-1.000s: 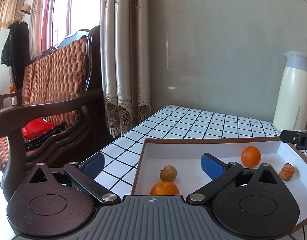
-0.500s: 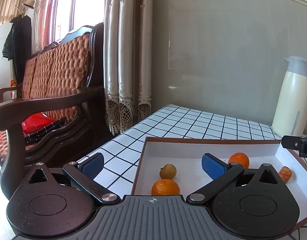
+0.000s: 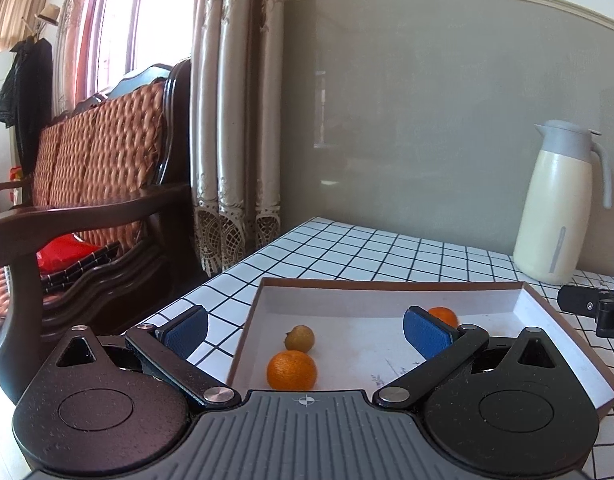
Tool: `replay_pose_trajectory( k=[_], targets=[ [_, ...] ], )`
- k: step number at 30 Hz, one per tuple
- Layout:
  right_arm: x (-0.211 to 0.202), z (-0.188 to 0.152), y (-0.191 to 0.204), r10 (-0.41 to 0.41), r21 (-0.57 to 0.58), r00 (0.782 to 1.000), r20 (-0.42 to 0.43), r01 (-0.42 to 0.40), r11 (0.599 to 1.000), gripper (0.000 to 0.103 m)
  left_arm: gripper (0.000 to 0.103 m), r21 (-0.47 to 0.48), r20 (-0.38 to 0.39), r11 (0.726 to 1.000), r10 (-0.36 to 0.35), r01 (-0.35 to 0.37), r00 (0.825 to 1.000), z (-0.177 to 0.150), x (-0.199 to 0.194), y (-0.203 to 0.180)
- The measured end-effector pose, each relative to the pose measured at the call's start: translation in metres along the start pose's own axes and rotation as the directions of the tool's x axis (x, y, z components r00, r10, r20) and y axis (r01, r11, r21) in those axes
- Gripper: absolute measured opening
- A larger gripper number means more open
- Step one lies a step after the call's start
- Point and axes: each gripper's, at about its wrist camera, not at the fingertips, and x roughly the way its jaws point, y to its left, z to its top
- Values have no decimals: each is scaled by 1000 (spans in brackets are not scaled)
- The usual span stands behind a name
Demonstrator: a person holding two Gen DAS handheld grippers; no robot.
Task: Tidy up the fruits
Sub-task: 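Move both tools away from the tray toward the pieces on the table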
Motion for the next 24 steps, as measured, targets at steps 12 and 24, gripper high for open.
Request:
replay_pose_trajectory(
  k=[12,24],
  targets=[
    [-51,-13,-16,-44,-5,999,27,44,999,97,103,37,10,997,-73,72,997,-6,-33,-41],
    [-78,-37,-61,-173,5,985,2,173,985,97,103,100,20,984,-149,147,989,-16,-54,-84]
  ],
)
